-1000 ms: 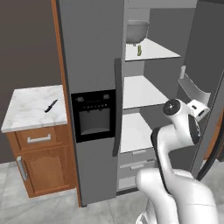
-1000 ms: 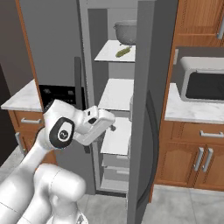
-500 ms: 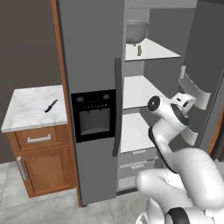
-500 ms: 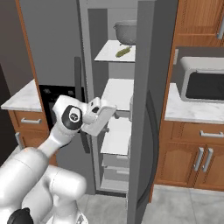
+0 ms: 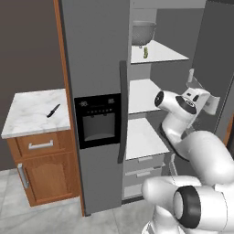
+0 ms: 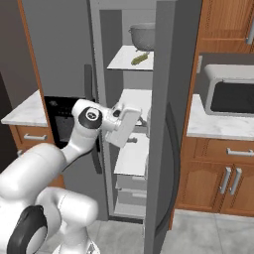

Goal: Retrieve the butter from the fridge and place it on a plate on the dining table. Then retrieve the butter knife by the fridge and place it near the plate.

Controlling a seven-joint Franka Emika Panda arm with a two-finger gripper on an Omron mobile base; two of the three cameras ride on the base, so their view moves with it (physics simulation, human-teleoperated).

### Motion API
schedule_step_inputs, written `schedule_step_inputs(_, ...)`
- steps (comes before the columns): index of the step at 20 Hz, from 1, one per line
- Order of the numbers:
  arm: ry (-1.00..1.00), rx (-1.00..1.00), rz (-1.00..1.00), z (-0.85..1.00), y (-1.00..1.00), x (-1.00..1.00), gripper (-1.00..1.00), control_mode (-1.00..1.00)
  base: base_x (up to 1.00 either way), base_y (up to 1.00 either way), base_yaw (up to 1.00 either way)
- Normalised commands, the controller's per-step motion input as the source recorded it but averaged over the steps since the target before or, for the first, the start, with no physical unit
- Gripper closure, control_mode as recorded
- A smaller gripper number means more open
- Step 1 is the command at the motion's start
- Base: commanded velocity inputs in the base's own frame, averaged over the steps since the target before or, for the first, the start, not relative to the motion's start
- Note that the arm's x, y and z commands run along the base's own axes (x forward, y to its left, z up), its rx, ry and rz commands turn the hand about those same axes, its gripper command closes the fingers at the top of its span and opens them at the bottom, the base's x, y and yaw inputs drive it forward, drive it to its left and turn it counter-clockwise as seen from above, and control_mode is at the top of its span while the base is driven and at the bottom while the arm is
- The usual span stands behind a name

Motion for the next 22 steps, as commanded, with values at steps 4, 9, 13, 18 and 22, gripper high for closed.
schedule_step_inputs(4, 0.00, -0.03, -0.08, 0.06, -0.34, 0.00, -1.00, -1.00, 0.00, 0.00, 0.00)
schedule_step_inputs(9, 0.00, -0.06, -0.08, 0.00, -0.60, 0.00, -1.00, -1.00, 0.00, 0.00, 0.00)
schedule_step_inputs(13, -0.01, -0.01, -0.04, 0.04, -0.47, -0.03, -1.00, -1.00, 0.00, 0.00, 0.00)
schedule_step_inputs(18, -0.01, 0.00, 0.00, 0.10, 0.21, -0.19, -1.00, -1.00, 0.00, 0.00, 0.00)
schedule_step_inputs(22, 0.01, 0.14, -0.05, 0.22, 0.61, -0.11, -1.00, -1.00, 0.00, 0.00, 0.00)
